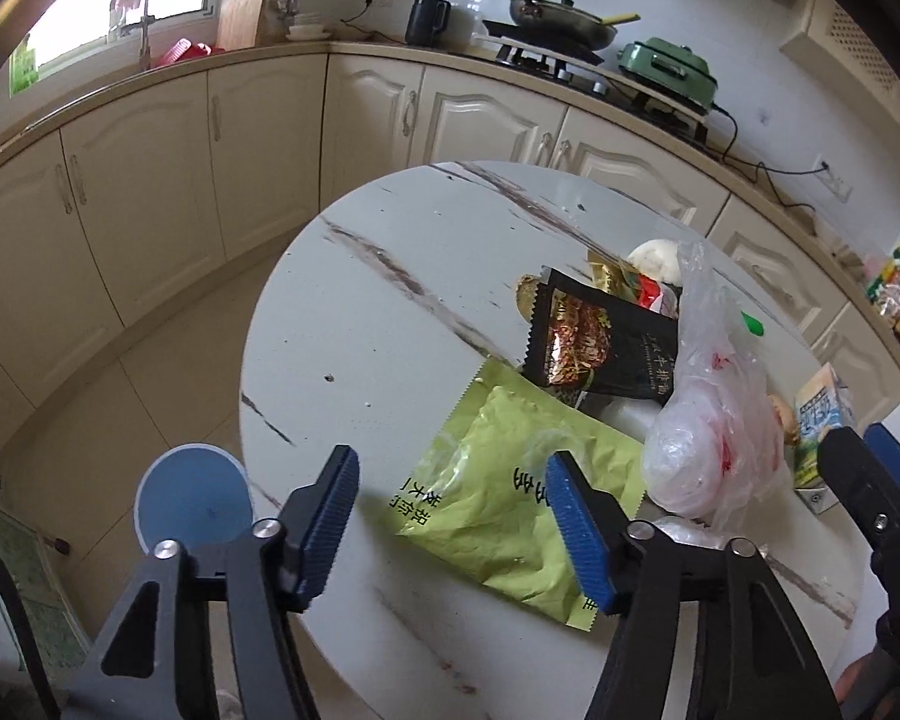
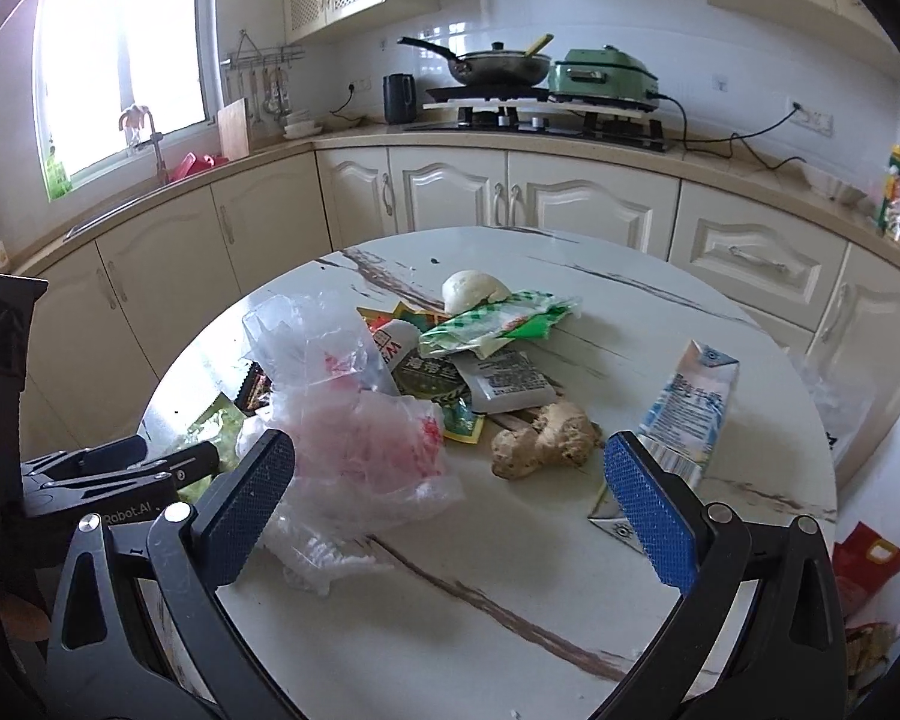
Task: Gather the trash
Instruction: 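Grasp the yellow-green snack wrapper with the left gripper while the right gripper grasps the clear plastic bag, then carry both items over the blue bucket and open both grippers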
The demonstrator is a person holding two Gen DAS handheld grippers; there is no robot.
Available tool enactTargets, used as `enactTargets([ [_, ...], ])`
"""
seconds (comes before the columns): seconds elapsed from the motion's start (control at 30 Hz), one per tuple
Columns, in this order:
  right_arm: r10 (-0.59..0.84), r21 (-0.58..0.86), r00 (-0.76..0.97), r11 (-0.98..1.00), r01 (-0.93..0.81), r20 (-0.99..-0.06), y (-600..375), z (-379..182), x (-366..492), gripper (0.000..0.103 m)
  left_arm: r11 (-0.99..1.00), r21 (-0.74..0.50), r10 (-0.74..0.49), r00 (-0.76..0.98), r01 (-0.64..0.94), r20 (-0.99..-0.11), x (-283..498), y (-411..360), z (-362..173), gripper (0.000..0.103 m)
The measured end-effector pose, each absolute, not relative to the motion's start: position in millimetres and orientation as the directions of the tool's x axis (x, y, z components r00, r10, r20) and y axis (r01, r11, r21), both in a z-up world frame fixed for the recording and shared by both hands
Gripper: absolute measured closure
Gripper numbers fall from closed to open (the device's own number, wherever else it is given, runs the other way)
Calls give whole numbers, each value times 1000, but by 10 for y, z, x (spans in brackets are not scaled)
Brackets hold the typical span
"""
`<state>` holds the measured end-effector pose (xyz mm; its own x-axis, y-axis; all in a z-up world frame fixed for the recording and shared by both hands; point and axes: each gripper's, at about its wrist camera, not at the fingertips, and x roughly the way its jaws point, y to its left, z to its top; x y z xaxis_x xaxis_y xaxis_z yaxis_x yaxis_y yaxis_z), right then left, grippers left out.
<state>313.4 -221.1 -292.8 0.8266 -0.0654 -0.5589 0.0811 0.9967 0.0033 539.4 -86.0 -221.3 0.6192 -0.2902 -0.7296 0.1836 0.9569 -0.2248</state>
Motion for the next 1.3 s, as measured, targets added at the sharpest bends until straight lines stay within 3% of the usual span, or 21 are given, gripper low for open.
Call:
enactTargets([
  [0.07, -40, 21, 827, 998, 62, -560, -2160, -2943, 3195, 0, 944, -244, -328, 615, 220, -717, 5457, -817, -2225, 65],
  [0.13, -14, 32, 822, 999, 39, -570, -2119, -2969, 3267, 0, 936, -251, -352, 634, 247, -689, 5444, -698, -2216, 95],
  [0.5, 18, 19, 752, 1000, -8, -659, -1905, -3222, 3739, 0, 898, -293, -440, 664, 328, -604, 4994, -50, -2292, 99],
  [0.67, 70, 100, 749, 995, -4, -659, -2087, -3238, 3731, 10, 877, -319, -481, 665, 360, -571, 4785, 70, -2202, 100],
  [0.87, 96, 143, 778, 990, -8, -621, -2253, -3136, 3562, 28, 858, -318, -513, 670, 402, -537, 4514, 149, -2089, 100],
  [1.3, 114, 142, 871, 989, -51, -479, -2022, -2457, 3087, 28, 868, -293, -494, 751, 401, -437, 3664, 679, -1708, 100],
])
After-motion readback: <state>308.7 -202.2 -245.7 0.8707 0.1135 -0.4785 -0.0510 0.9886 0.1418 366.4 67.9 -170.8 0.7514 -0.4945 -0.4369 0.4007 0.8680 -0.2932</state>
